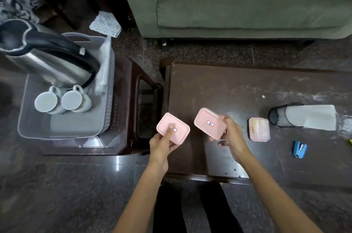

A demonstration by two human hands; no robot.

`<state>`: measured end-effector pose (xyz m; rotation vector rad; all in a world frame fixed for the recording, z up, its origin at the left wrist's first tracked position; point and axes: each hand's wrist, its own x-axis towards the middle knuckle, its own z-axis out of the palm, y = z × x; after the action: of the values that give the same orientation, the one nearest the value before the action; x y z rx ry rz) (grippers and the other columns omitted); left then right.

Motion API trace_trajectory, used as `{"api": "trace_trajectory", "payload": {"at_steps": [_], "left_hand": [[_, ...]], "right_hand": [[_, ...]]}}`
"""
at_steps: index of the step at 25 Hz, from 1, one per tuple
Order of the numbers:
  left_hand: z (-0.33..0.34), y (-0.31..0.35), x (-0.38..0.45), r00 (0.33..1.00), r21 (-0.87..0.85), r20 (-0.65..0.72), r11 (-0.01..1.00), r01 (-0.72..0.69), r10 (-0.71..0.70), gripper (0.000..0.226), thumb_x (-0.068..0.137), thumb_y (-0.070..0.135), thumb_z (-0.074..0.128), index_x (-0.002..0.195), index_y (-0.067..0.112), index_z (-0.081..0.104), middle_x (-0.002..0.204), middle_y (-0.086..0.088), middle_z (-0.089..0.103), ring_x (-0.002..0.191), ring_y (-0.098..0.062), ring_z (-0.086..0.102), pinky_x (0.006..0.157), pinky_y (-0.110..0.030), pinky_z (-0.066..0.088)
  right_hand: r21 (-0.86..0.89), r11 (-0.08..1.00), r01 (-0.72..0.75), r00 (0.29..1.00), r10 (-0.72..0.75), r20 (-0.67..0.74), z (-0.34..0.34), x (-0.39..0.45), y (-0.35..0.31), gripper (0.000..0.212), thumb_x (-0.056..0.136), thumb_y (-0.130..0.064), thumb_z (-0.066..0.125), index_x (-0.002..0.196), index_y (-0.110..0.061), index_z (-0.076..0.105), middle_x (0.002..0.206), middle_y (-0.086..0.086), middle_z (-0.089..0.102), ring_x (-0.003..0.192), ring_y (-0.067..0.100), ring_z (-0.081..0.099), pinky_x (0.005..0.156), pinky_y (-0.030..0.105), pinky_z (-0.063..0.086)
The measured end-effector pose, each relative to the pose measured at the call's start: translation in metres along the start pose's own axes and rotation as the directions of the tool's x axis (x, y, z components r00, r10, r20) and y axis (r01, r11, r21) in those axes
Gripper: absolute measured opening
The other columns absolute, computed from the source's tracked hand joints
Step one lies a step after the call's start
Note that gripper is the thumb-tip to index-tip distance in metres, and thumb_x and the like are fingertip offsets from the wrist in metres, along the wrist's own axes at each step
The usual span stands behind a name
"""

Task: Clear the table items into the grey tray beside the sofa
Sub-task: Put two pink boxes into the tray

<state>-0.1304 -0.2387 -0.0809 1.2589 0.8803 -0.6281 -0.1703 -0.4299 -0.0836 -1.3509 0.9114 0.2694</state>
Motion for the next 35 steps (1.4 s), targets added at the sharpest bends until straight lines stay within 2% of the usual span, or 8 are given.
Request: {"api": "trace_trajectory", "payload": {"at_steps": [8, 13, 20, 24, 26, 30, 33, 35], "left_hand": [[-0.119, 0.101, -0.021, 0.973, -0.188, -0.164, 0.963, -0.191, 0.161, 0.014, 0.09, 0.022, 0.061, 0.098, 0.01, 0.063, 0.087, -0.005, 0.068, 0.066, -0.01, 0.067, 0.051, -0.02, 0.056], [-0.21, 0.148, -0.017, 0.923, -0.227, -0.335, 0.935, -0.273, 0.188, 0.016, 0.091, 0.018, 0.06, 0.104, 0.008, 0.058, 0.084, -0.005, 0.065, 0.069, -0.016, 0.064, 0.048, -0.02, 0.056], [-0.265, 0.167, 0.002, 0.919, -0.219, -0.364, 0.945, -0.242, 0.151, 0.023, 0.089, 0.02, 0.064, 0.107, 0.006, 0.061, 0.085, -0.006, 0.067, 0.061, -0.012, 0.066, 0.055, -0.026, 0.059], [-0.269, 0.17, 0.01, 0.923, -0.236, -0.359, 0.944, -0.23, 0.136, 0.016, 0.089, 0.017, 0.064, 0.1, 0.006, 0.062, 0.09, -0.009, 0.068, 0.07, -0.016, 0.065, 0.05, -0.021, 0.057], [-0.265, 0.17, 0.013, 0.93, -0.236, -0.34, 0.944, -0.229, 0.141, 0.02, 0.09, 0.014, 0.062, 0.106, 0.004, 0.062, 0.1, -0.013, 0.068, 0.079, -0.021, 0.065, 0.053, -0.021, 0.058], [-0.264, 0.171, 0.02, 0.942, -0.229, -0.306, 0.95, -0.212, 0.136, 0.024, 0.088, 0.014, 0.065, 0.104, -0.003, 0.063, 0.099, -0.018, 0.068, 0.085, -0.026, 0.067, 0.056, -0.021, 0.059], [-0.272, 0.172, 0.026, 0.9, -0.101, -0.384, 0.959, -0.263, 0.207, 0.038, 0.082, 0.015, 0.072, 0.112, -0.006, 0.06, 0.103, -0.017, 0.069, 0.093, -0.027, 0.066, 0.075, -0.033, 0.06], [-0.28, 0.172, 0.027, 0.771, 0.195, -0.508, 0.923, -0.33, 0.383, 0.058, 0.077, 0.02, 0.077, 0.125, 0.001, 0.05, 0.112, -0.011, 0.064, 0.095, -0.025, 0.062, 0.087, -0.038, 0.053]], "right_hand": [[-0.123, 0.962, 0.243, 0.948, -0.209, 0.239, 0.15, -0.027, -0.062, 0.015, 0.092, -0.036, 0.055, 0.101, -0.025, 0.06, 0.092, 0.003, 0.073, 0.071, 0.025, 0.073, 0.047, 0.032, 0.058], [-0.472, 0.694, 0.544, 0.839, -0.441, 0.319, 0.27, -0.031, -0.065, 0.022, 0.084, -0.037, 0.066, 0.094, -0.017, 0.066, 0.086, 0.002, 0.07, 0.079, 0.019, 0.065, 0.071, 0.035, 0.05], [-0.729, 0.521, 0.443, 0.896, -0.275, 0.349, 0.358, -0.022, -0.048, 0.02, 0.085, -0.029, 0.06, 0.099, -0.014, 0.059, 0.103, 0.011, 0.063, 0.095, 0.033, 0.06, 0.08, 0.037, 0.046], [-0.835, 0.186, 0.517, 0.821, -0.383, 0.423, 0.365, -0.028, -0.041, 0.026, 0.089, -0.032, 0.057, 0.107, -0.013, 0.059, 0.109, 0.008, 0.063, 0.097, 0.031, 0.063, 0.077, 0.038, 0.048], [-0.733, 0.347, 0.585, 0.789, -0.454, 0.414, 0.371, -0.037, -0.041, 0.026, 0.088, -0.04, 0.057, 0.1, -0.017, 0.065, 0.101, 0.001, 0.068, 0.088, 0.022, 0.066, 0.073, 0.036, 0.051], [-0.427, 0.786, 0.448, 0.873, -0.281, 0.399, 0.393, -0.038, -0.042, 0.015, 0.085, -0.023, 0.067, 0.086, -0.009, 0.073, 0.081, 0.012, 0.074, 0.065, 0.022, 0.07, 0.06, 0.025, 0.056], [-0.44, 0.791, 0.424, 0.887, -0.265, 0.378, 0.404, -0.029, -0.045, 0.013, 0.083, -0.015, 0.07, 0.085, -0.002, 0.074, 0.081, 0.015, 0.073, 0.073, 0.029, 0.07, 0.07, 0.038, 0.058], [-0.509, 0.722, 0.468, 0.878, -0.311, 0.365, 0.41, -0.022, -0.044, 0.01, 0.083, -0.015, 0.07, 0.082, -0.006, 0.073, 0.075, 0.009, 0.071, 0.071, 0.025, 0.068, 0.068, 0.027, 0.055]]}}
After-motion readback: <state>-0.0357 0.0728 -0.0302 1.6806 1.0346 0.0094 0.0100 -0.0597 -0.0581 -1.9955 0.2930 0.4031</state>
